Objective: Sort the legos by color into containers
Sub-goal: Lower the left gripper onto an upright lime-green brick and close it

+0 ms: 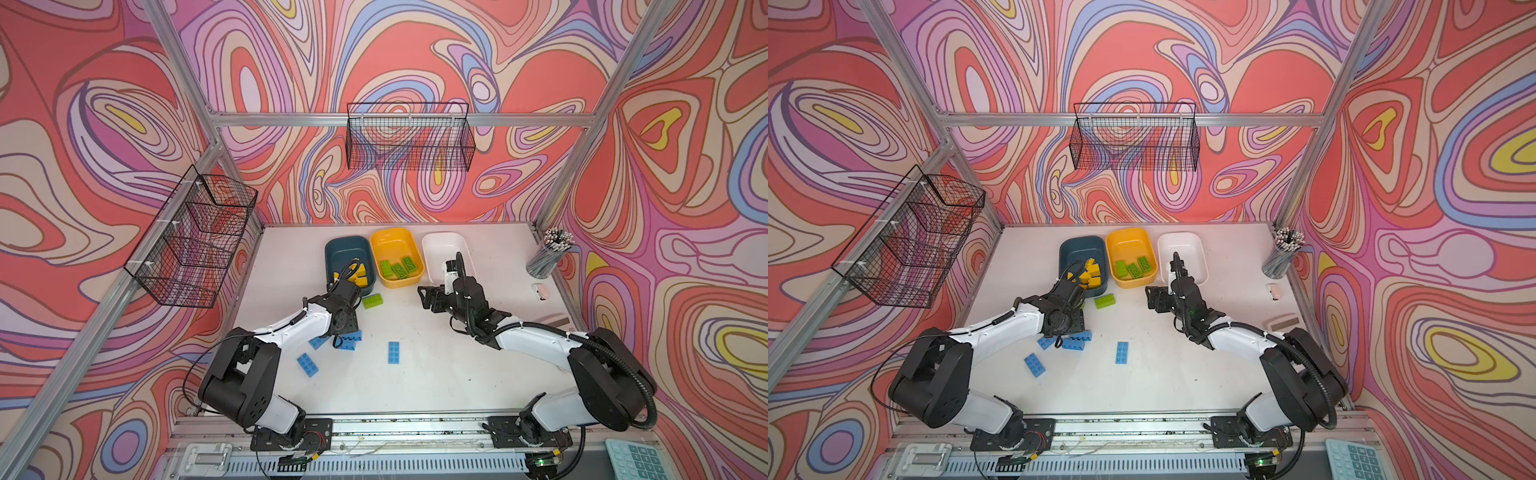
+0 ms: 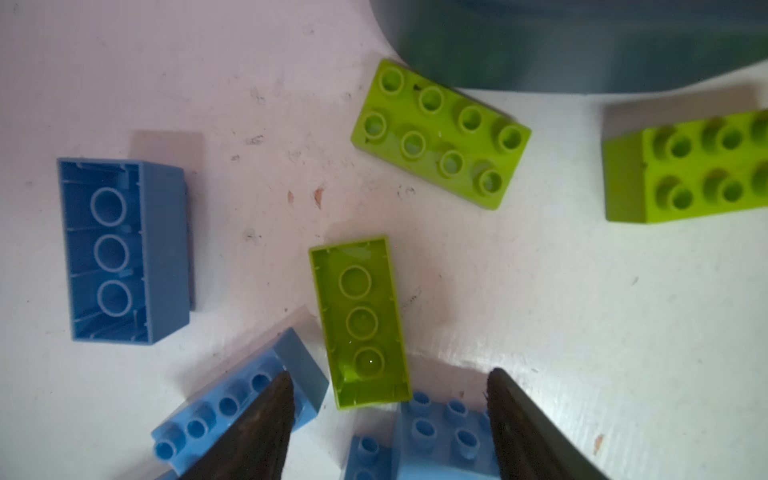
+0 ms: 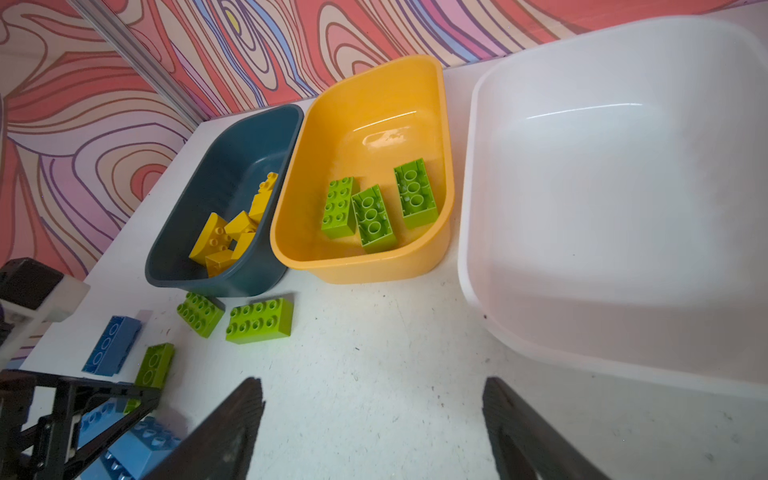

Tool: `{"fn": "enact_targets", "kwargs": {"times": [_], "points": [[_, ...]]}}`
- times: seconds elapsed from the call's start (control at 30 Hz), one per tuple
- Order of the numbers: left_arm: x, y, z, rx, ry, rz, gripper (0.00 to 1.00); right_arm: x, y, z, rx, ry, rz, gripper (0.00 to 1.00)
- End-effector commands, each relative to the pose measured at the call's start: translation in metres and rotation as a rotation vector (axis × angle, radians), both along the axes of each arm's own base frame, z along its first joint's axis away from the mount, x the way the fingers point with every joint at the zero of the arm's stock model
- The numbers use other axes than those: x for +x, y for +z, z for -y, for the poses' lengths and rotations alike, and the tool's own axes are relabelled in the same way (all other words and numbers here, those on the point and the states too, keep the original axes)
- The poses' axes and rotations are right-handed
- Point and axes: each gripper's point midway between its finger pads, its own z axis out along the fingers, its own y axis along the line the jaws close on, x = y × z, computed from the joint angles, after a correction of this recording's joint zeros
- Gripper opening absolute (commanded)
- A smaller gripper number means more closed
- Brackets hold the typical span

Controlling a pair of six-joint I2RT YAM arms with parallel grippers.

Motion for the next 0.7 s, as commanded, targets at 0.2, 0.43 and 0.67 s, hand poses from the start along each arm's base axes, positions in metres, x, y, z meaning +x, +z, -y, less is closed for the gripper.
{"fn": "enact_targets", "kwargs": {"times": [0.2, 0.43, 0.67], "points": [[0.019, -0.002, 0.003, -0.052, 0.038, 0.01, 0.65, -0.002, 0.002, -0.006, 0.038, 0.014, 0.004, 0.86], [0.022, -0.02, 0.004, -0.046, 0.042, -0.024, 0.55, -0.001, 0.001, -0.005, 0.034, 0.012, 0.002, 0.86], [0.024, -0.022, 0.006, -0.048, 0.035, -0.03, 0.4, -0.001, 0.002, -0.005, 0.036, 0.012, 0.005, 0.86]]}}
